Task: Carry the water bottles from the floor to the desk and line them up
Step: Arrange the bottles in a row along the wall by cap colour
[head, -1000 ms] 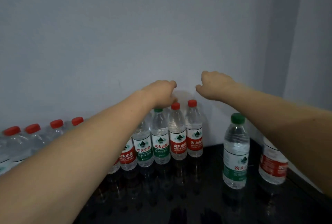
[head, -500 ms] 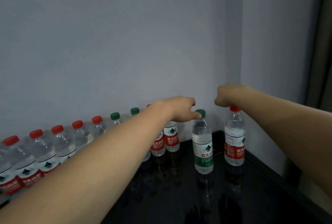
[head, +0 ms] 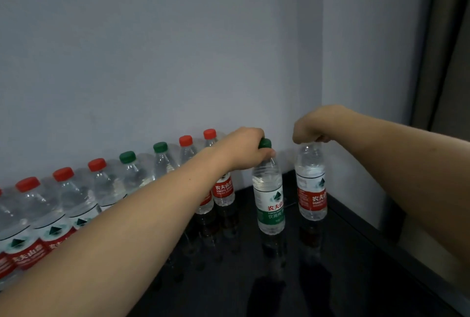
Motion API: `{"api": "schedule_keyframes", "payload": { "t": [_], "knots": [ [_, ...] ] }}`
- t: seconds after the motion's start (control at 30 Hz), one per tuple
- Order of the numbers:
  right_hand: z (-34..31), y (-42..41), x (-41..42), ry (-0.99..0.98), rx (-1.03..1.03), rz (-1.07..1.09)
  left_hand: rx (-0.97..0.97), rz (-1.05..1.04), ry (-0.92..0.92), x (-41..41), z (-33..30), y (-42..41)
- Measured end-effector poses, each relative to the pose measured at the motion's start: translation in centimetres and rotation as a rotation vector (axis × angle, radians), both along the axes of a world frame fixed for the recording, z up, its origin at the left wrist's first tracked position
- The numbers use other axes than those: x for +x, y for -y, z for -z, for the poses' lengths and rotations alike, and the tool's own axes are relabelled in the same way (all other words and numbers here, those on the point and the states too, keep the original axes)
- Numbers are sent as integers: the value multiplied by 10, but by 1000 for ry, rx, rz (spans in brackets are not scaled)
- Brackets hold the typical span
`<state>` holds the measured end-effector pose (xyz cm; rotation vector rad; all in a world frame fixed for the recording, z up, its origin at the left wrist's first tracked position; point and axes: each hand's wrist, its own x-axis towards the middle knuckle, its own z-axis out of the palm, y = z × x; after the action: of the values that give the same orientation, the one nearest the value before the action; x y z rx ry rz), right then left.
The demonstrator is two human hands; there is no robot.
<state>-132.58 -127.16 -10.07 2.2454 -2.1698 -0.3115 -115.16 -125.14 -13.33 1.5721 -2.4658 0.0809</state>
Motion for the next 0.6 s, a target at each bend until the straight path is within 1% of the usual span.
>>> {"api": "schedule_keyframes", "payload": {
  "t": [0.07, 0.3, 0.47, 0.6],
  "knots": [
    [4, 6, 0, 91, -2, -24, 20, 14, 34, 0, 0, 4],
    [-7, 31, 24, 265, -193, -130, 5, -13, 79, 24, -18, 26],
    [-8, 55, 46, 310, -244, -163, -147, -41, 227, 38, -26, 51],
    [6, 77, 57, 355, -318, -174, -179, -76, 246, 50, -21, 70]
  ]
}}
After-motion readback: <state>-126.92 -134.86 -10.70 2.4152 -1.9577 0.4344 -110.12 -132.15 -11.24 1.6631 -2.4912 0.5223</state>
